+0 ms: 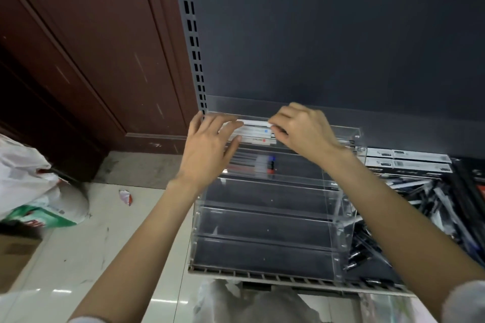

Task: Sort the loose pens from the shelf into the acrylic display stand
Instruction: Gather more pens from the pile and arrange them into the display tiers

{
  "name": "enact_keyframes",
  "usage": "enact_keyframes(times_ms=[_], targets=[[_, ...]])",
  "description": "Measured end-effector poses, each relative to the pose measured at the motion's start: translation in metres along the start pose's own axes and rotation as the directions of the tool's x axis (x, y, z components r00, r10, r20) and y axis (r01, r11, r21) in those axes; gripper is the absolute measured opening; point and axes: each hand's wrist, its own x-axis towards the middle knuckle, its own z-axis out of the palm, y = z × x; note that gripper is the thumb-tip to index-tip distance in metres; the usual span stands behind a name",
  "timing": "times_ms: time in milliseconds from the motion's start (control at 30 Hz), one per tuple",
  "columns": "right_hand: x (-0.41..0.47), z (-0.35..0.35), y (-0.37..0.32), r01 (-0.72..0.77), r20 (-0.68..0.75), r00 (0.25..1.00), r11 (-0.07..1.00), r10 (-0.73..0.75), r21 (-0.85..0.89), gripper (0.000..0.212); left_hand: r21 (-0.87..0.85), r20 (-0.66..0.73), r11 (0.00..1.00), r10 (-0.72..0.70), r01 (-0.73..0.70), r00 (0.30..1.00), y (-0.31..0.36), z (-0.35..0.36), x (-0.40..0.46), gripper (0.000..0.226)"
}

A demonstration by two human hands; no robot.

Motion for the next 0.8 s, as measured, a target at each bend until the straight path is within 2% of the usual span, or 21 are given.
enact_keyframes(times_ms=[167,267,367,433,533,633,733,800], targets=[[0.011,0.014,-0.009,0.026,0.111,0.994,0.996,-0.016,-0.083,0.014,0.075,0.168,0.997,0.008,-0.02,0.986,-0.003,0.005,0.005,0.041],[0.014,0.021,-0.014,-0.001,0.16,0.987,0.992,0.022,-0.129,0.024,0.122,0.172,0.993,-0.029,0.008,0.985,-0.006,0.005,0.004,0.044],[0.014,0.019,-0.019,-0.07,0.064,0.996,0.997,0.068,0.03,0.018,0.138,0.157,0.99,-0.059,0.037,0.986,-0.009,0.003,0.002,0.047],[0.006,0.006,-0.025,-0.165,-0.042,0.983,0.965,0.177,0.202,0.009,0.126,0.131,0.991,-0.056,0.039,0.99,-0.008,0.0,0.001,0.048],[-0.028,-0.023,-0.036,-0.324,-0.138,0.908,0.871,0.396,0.369,0.017,0.075,-0.021,0.995,0.06,-0.059,0.998,0.006,-0.005,0.0,0.036],[-0.086,-0.047,-0.045,-0.448,-0.194,0.805,0.789,0.56,0.42,0.022,-0.094,-0.24,0.964,0.22,-0.248,0.946,0.04,-0.007,-0.003,0.021],[-0.16,-0.063,-0.049,-0.618,-0.137,0.702,0.693,0.699,0.372,0.022,-0.293,-0.373,0.862,0.295,-0.413,0.88,0.085,0.0,-0.015,0.013],[-0.21,-0.07,-0.047,-0.733,-0.036,0.634,0.615,0.773,0.289,0.021,-0.429,-0.372,0.783,0.302,-0.451,0.878,0.118,0.008,-0.026,0.007]])
